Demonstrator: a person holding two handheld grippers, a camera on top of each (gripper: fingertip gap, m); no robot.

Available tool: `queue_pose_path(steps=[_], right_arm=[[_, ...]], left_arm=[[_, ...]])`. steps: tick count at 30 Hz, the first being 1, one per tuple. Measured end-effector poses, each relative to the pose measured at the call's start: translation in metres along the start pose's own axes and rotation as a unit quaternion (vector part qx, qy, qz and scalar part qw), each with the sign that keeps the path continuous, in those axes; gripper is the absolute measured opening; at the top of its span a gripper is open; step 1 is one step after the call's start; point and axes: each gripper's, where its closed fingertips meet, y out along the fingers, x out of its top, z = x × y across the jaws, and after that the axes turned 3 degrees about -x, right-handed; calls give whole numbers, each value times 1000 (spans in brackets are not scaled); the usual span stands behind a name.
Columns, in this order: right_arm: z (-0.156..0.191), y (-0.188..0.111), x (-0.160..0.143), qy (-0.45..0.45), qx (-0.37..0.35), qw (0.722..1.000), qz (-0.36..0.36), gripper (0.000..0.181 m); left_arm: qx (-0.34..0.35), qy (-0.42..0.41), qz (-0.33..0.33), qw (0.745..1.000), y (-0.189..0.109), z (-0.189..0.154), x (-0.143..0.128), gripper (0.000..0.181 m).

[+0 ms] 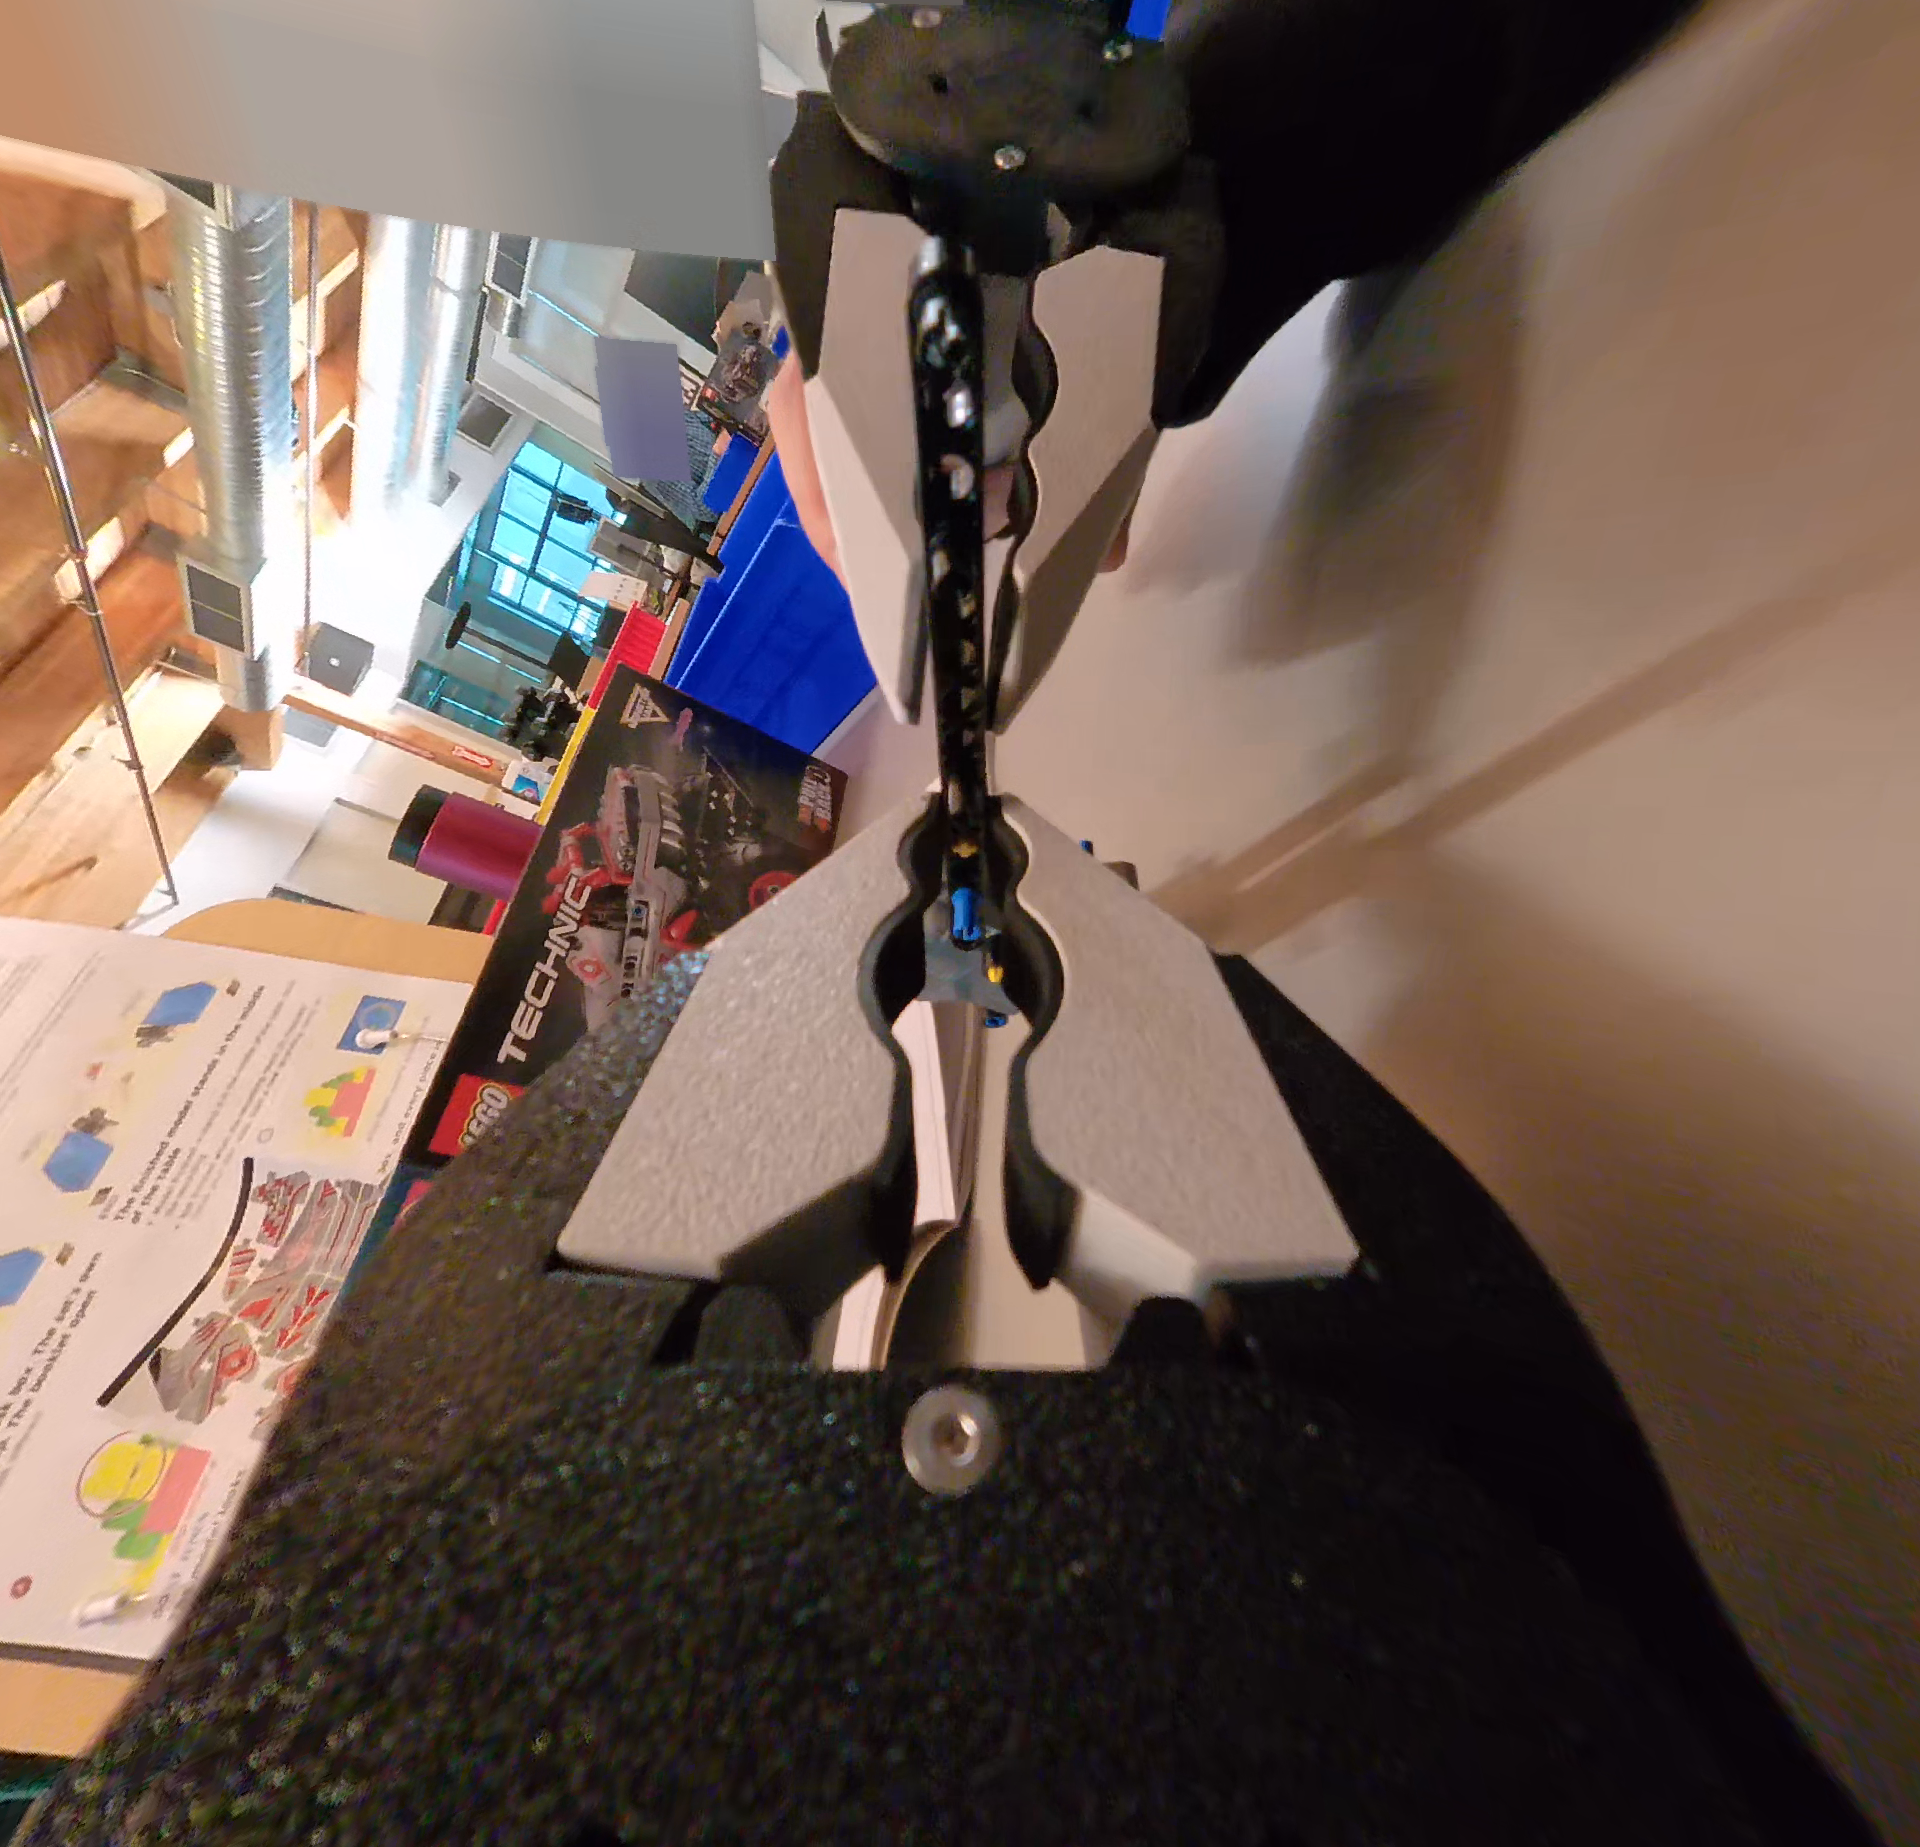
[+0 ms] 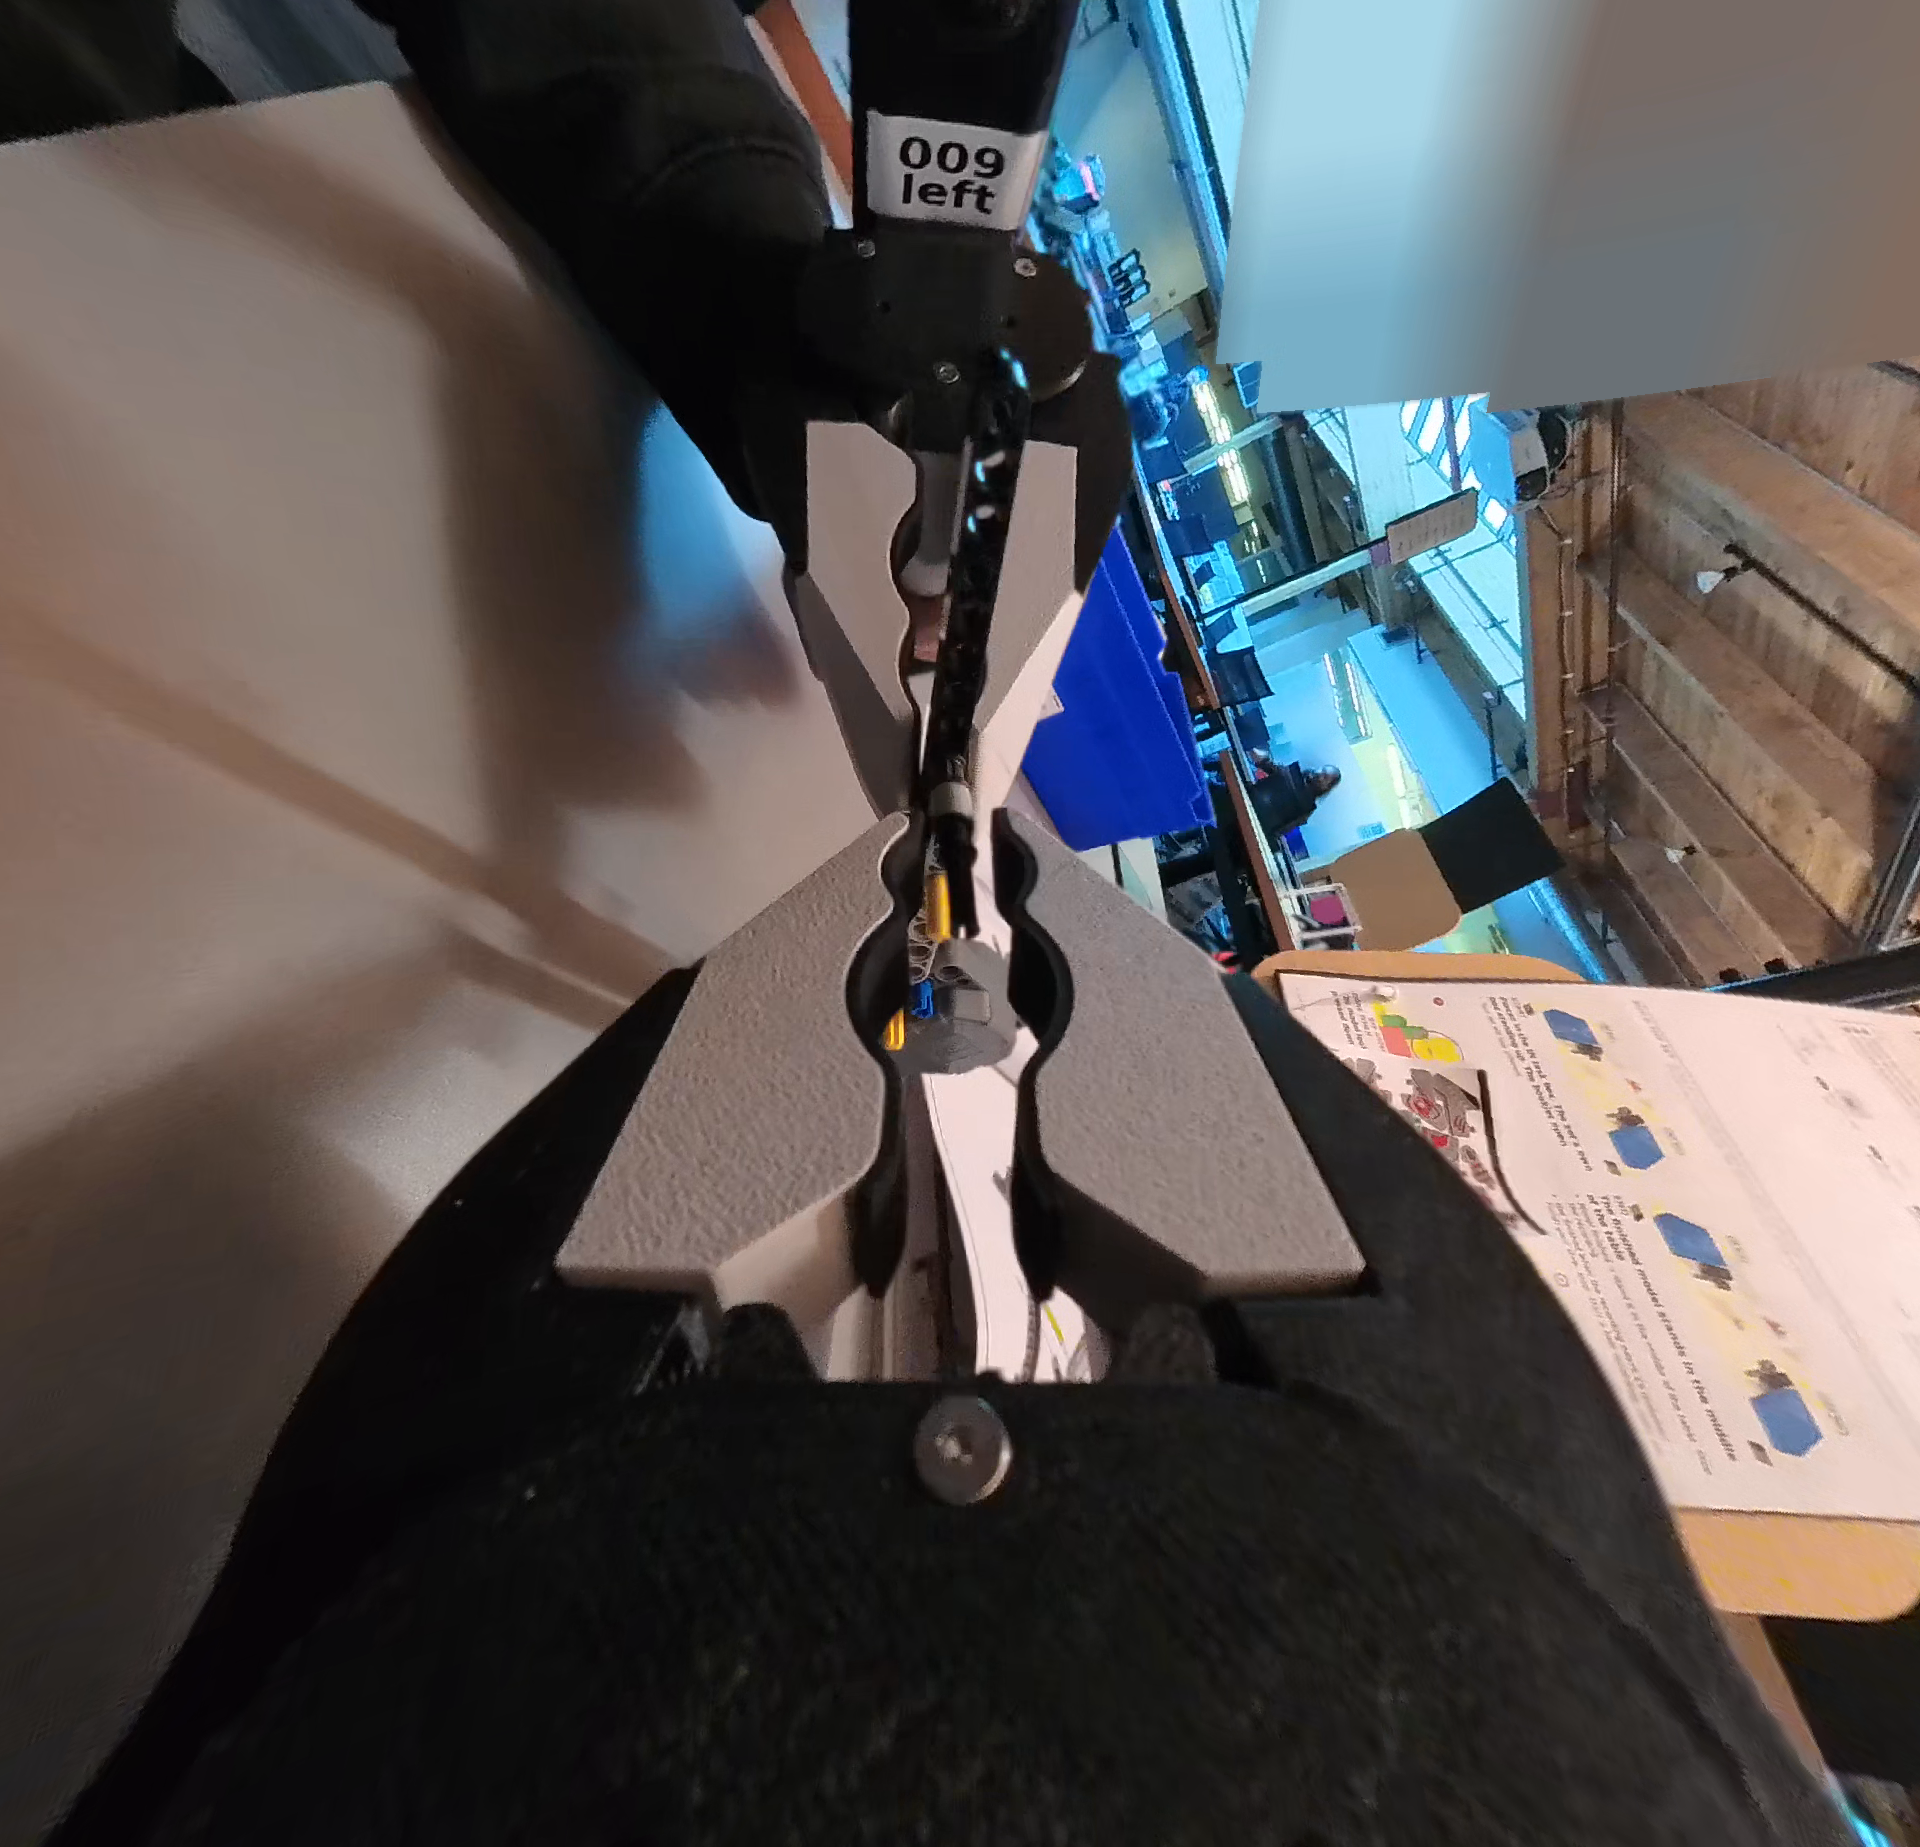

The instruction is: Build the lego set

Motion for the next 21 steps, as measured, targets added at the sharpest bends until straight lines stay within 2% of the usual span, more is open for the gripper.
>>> queue_pose_path(steps=[15,18,21], right_arm=[[3,5,-8,-24,5,999,39,5],[5,7,-8,-29,9,999,39,6],[7,8,-8,-29,11,999,35,6]], left_arm=[[10,16,10,1000,0,-1,-8,6],[12,21,-4,1000,-1,-1,-2,12],[5,23,-8,1000,-1,-4,0,8]])
